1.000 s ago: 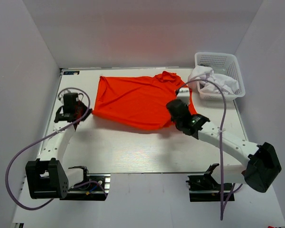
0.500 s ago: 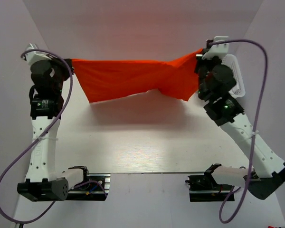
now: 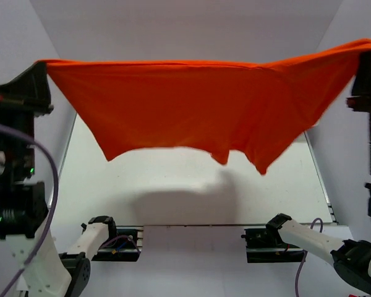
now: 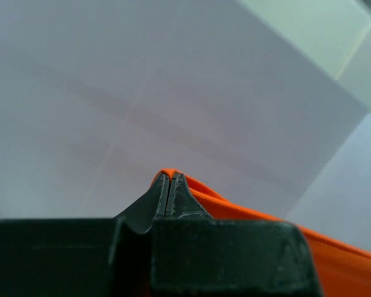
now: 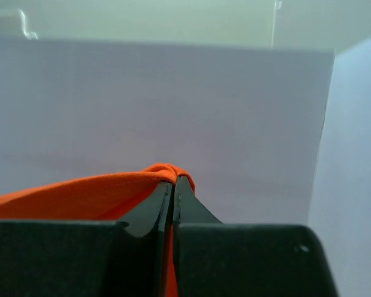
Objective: Fold and stack the t-shirts
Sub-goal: Flatten out the tshirt
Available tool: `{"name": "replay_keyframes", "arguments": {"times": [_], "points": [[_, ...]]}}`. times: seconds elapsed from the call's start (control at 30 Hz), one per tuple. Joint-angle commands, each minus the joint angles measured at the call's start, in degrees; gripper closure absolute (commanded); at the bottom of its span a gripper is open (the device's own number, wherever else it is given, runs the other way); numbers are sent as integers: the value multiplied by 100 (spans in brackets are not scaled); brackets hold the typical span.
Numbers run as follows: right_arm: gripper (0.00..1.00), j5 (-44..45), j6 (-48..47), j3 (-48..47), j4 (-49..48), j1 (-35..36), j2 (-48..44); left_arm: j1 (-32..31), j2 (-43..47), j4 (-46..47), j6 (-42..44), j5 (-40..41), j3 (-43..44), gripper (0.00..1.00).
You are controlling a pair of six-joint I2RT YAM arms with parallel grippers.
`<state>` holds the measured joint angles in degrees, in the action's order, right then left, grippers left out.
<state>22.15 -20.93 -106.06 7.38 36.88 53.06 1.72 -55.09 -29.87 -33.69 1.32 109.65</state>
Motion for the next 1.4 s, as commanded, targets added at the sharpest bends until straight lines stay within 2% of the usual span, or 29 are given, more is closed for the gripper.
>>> {"name": "replay_keyframes", "arguments": {"times": [0.0, 0.2, 0.37, 0.43, 0.47, 0.53, 0.57, 0.63, 0.67, 0.73, 0.8, 0.87, 0.97, 1.0, 1.1, 1.23, 1.37], "points": [[100, -625, -227, -512, 309, -15, 29, 57, 209, -379, 214, -9, 224, 100], [100, -255, -1018, -433, -263, 3, 370, 57, 157, -581, 267, -62, 488, 100], [100, 8, -1748, 795, -1387, -23, 609, 57, -62, -476, 267, 271, -214, 100], [100, 130, -1792, 1174, -1633, -14, 854, 57, -194, -284, 267, 350, -872, 100], [100, 166, -1809, 1828, -1817, -58, 934, 57, -247, -144, 267, 403, -1197, 100], [100, 193, -1845, 2289, -2467, -76, 1187, -13, -353, 444, 424, 544, -2330, 100], [100, 210, -1705, 2848, -2574, -163, 1285, -13, -458, 621, 425, 545, -3038, 100], [100, 237, -1459, 3152, -2872, -260, 1487, 57, -747, 1068, 312, 465, -3649, 100], [100, 185, -1171, 3457, -2987, -452, 1915, 57, -879, 1210, 180, 518, -4148, 100], [100, -26, -660, 3592, -2770, -646, 2408, 57, -1213, 1735, 179, 465, -4547, 100], [100, -428, -185, 3627, -2654, -813, 3207, 57, -1959, 1844, 257, 666, -4750, 100], [100, -676, 139, 3584, -2610, -919, 3839, 57, -2896, 1844, 328, 1087, -4559, 100], [100, -905, 422, 3040, -2269, -1043, 4764, 110, -3804, 1844, 381, 1160, -4059, 100], [100, -975, 545, 2743, -2136, -1147, 5419, 110, -4086, 1844, 433, 1325, -3908, 100], [100, -1396, 782, 1830, -1855, -1288, 6310, 110, -5376, 1844, 486, 1432, -3241, 100], [100, -1582, 950, 1185, -1634, -1377, 7068, 110, -6091, 1616, 539, 1485, -2319, 100], [100, -1565, 1047, 921, -1476, -1465, 7245, 110, -6330, 1563, 539, 1485, -2053, 100]]}}
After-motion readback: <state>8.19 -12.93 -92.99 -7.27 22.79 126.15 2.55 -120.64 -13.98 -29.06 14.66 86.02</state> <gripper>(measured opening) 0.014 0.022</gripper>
